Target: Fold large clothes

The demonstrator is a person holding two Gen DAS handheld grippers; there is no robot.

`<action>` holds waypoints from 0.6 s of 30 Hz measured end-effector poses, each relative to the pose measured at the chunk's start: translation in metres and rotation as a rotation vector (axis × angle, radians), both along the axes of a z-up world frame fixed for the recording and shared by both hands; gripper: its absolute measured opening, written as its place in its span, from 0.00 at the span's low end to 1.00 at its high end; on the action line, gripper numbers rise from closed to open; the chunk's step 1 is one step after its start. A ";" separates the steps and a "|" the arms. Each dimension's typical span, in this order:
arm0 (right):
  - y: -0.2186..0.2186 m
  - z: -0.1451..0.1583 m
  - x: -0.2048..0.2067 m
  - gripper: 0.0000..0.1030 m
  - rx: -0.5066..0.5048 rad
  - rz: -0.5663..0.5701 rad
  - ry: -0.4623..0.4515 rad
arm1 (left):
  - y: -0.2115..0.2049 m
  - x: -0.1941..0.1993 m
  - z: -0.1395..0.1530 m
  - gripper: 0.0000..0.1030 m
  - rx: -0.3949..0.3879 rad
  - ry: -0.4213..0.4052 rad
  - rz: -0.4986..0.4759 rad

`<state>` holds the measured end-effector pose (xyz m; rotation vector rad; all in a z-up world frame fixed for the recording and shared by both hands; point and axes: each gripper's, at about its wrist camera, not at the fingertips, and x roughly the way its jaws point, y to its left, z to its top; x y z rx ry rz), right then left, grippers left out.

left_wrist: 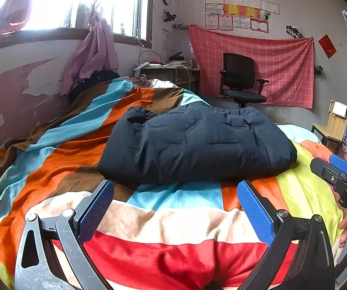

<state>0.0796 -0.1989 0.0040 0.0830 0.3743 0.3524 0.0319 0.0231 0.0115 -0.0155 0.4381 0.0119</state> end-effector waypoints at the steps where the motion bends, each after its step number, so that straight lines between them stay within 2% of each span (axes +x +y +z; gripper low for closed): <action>1: 0.000 0.000 0.000 1.00 -0.001 0.000 0.000 | 0.000 0.000 0.000 0.97 0.000 0.000 0.000; 18: 0.001 -0.006 0.003 1.00 -0.005 0.013 0.019 | -0.001 0.000 0.000 0.97 -0.003 -0.001 0.000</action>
